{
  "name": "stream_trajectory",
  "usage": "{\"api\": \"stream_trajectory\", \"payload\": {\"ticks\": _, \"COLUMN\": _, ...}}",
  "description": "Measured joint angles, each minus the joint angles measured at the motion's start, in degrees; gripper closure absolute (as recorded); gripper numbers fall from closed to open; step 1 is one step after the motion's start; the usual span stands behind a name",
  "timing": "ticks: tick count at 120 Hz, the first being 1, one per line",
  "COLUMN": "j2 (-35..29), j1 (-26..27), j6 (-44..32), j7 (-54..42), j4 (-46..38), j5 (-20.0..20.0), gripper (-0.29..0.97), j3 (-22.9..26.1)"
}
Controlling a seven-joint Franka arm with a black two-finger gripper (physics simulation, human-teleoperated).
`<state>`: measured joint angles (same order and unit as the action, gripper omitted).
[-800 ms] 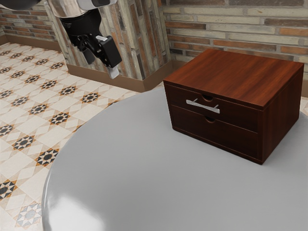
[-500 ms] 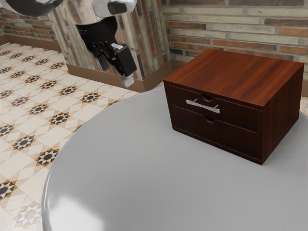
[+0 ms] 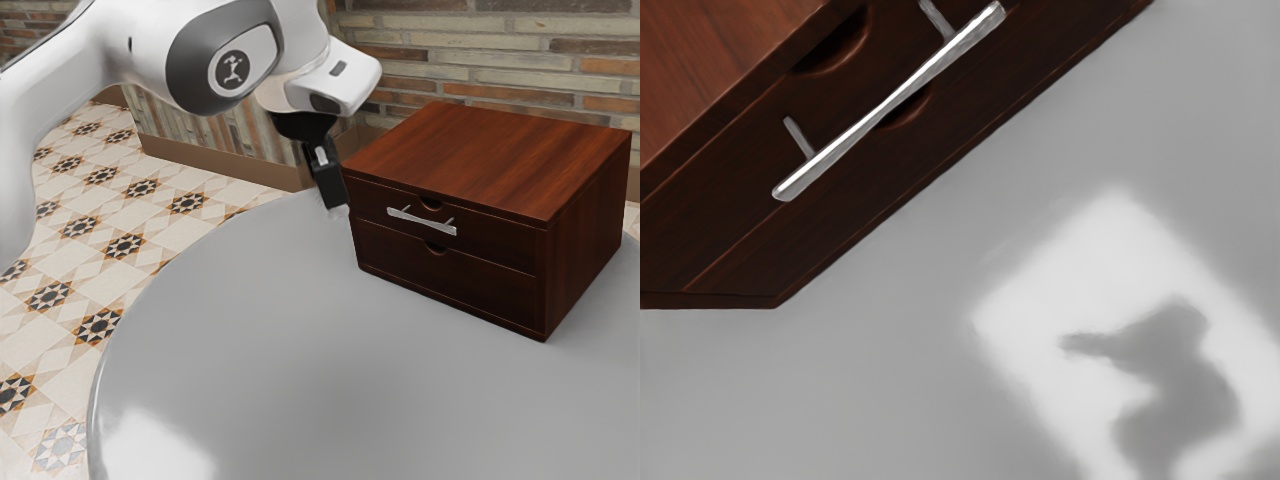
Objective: Pull the drawer handle with one arm to open the drawer
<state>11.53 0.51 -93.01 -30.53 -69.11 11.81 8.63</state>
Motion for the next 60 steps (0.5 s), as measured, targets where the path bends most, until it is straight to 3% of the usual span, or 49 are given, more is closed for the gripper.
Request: {"api": "stream_trajectory", "payload": {"ticks": 60, "j2": 3.93, "j1": -0.36, "j6": -11.29, "j7": -18.88, "j4": -3.86, "j5": -0.79, "gripper": 0.00, "j3": 0.50}}
